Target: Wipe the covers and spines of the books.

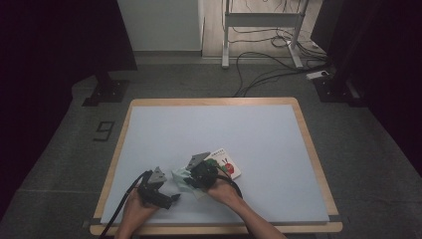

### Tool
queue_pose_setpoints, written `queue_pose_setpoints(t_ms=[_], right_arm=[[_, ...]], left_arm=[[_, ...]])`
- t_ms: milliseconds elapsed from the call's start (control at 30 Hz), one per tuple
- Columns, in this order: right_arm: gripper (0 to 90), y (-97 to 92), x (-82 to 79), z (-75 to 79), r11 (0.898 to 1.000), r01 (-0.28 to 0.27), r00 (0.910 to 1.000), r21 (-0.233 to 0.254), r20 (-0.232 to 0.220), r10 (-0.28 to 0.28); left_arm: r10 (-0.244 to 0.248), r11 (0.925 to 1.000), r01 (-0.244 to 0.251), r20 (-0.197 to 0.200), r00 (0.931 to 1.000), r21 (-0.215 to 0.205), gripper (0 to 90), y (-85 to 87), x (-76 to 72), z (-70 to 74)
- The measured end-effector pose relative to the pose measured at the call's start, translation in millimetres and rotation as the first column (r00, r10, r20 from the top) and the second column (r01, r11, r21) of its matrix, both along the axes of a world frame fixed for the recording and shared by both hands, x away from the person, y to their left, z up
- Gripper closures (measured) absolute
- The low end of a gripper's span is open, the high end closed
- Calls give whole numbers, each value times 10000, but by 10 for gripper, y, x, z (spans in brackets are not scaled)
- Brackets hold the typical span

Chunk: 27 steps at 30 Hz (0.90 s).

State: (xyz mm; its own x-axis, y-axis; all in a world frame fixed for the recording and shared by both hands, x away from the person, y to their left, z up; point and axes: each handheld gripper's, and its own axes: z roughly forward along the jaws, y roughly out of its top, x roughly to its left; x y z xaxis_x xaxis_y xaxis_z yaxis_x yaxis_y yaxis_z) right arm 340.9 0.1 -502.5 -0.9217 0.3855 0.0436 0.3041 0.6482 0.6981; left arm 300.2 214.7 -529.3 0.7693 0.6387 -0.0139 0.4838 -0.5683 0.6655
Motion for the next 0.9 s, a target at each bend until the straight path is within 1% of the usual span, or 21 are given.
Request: queue_pose_setpoints(t_ms=[133,233,400,500,600,667,900], right_arm=[[751,-80,-84,-10,9999,-86,10000,125,-12,86],[751,-145,-142,-8,9999,-138,9999,94,-6,138],[751,-266,-199,-16,9998,-62,10000,170,-47,63],[750,-291,-211,-21,9997,9,10000,232,-47,-8],[751,-289,-225,-3,9999,24,10000,167,66,-25],[751,-310,-226,26,9997,77,9999,238,140,-80],[751,-487,-185,150,9978,565,9978,341,330,-576]], left_arm=[[-13,10000,13,-1,10000,15,0,1,1,1],[-14,10000,14,4,10000,28,0,2,1,1],[-21,10000,21,6,10000,26,0,2,1,1],[-26,10000,26,5,10000,20,0,2,2,1],[-23,10000,23,4,10000,20,0,2,2,1],[-24,10000,24,4,10000,20,0,2,2,1],[-16,10000,16,0,10000,14,0,2,1,1]])
